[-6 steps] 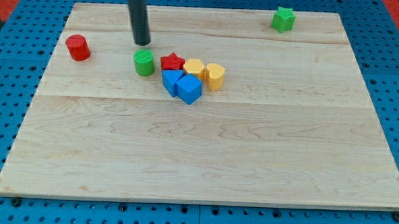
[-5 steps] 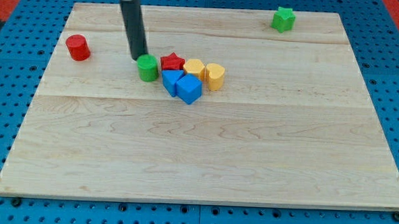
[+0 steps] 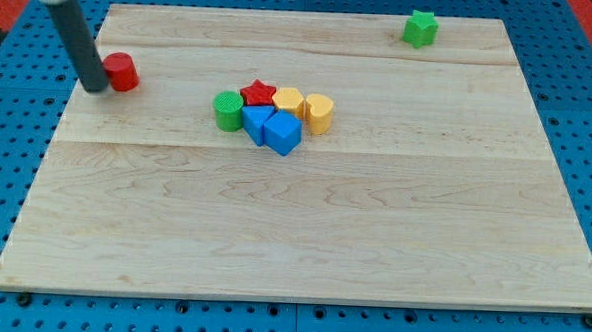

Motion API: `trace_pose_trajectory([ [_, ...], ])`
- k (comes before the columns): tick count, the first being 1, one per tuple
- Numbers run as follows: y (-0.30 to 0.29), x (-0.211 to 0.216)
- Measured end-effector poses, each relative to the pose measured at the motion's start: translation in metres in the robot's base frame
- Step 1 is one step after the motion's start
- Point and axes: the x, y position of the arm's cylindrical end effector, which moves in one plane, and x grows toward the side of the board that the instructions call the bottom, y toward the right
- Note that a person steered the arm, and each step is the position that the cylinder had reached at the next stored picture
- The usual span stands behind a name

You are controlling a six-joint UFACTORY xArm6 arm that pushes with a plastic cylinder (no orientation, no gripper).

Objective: Slide the red circle to the bottom of the green circle

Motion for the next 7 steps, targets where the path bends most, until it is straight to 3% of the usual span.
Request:
trace_pose_trajectory([
  [1,-0.010,-0.002],
  [2,-0.077,-0.055],
  [3,-0.036,-0.087],
  [4,0.047,0.001],
  [5,0.074,0.035],
  [6,0.022,0.057],
  [7,0.057,0.108],
])
